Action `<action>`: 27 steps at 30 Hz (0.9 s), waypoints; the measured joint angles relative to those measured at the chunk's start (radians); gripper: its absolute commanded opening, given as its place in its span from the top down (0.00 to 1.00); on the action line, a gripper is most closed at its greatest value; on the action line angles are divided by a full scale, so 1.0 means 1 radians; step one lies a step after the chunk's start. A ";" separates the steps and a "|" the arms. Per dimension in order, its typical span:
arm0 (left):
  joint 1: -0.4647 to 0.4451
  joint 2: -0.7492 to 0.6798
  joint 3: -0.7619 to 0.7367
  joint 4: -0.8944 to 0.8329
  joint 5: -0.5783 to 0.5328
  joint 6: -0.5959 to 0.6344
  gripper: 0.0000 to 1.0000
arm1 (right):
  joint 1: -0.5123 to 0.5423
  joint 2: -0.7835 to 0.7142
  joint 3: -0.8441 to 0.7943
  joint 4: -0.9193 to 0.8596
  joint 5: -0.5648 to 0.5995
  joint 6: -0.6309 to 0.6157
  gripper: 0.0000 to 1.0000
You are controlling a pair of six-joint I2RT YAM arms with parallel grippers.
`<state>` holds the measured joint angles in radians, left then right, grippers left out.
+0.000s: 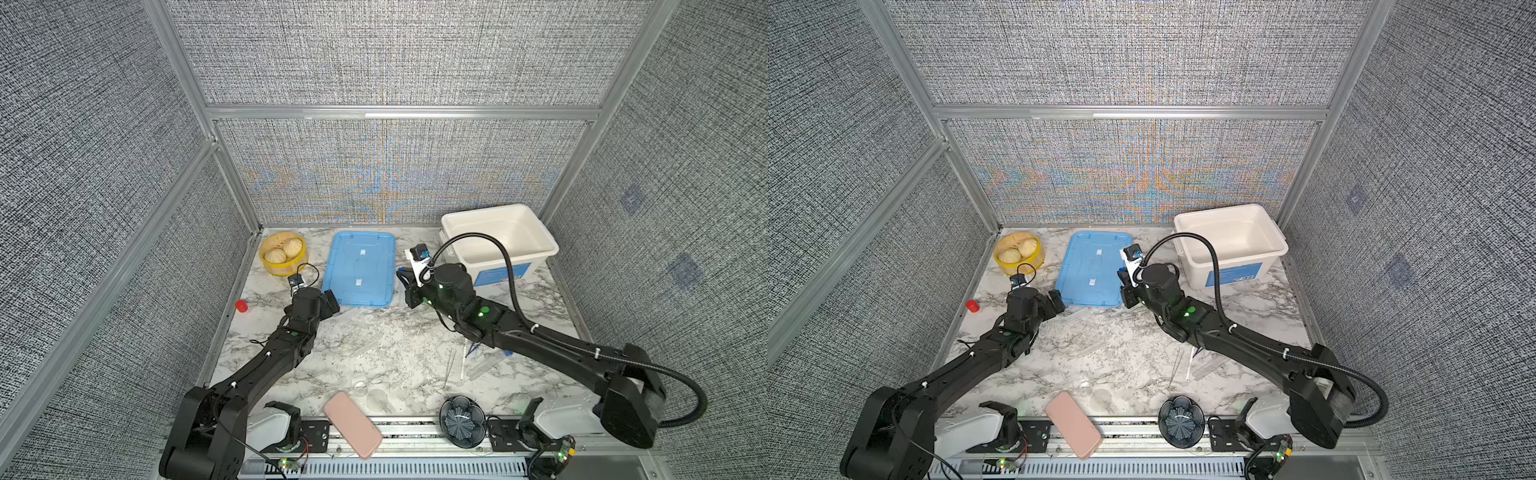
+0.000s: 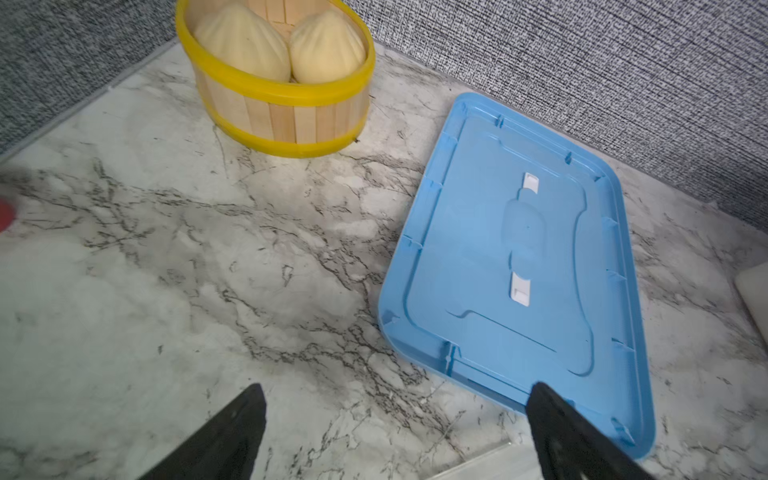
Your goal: Organize the chemistry lab equipment
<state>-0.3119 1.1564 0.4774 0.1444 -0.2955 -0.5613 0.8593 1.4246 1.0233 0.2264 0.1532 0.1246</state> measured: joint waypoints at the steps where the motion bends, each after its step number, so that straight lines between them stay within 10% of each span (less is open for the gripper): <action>1: 0.000 -0.010 -0.008 0.000 -0.013 0.000 0.01 | 0.012 0.023 -0.001 0.029 0.000 -0.006 0.90; 27: 0.000 -0.124 -0.069 -0.045 -0.317 -0.060 0.01 | 0.129 0.373 0.113 0.426 -0.054 0.013 0.90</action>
<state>-0.3119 1.0328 0.4080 0.0994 -0.6121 -0.6212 0.9886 1.7977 1.1362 0.6529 0.0994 0.1375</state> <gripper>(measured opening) 0.988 0.101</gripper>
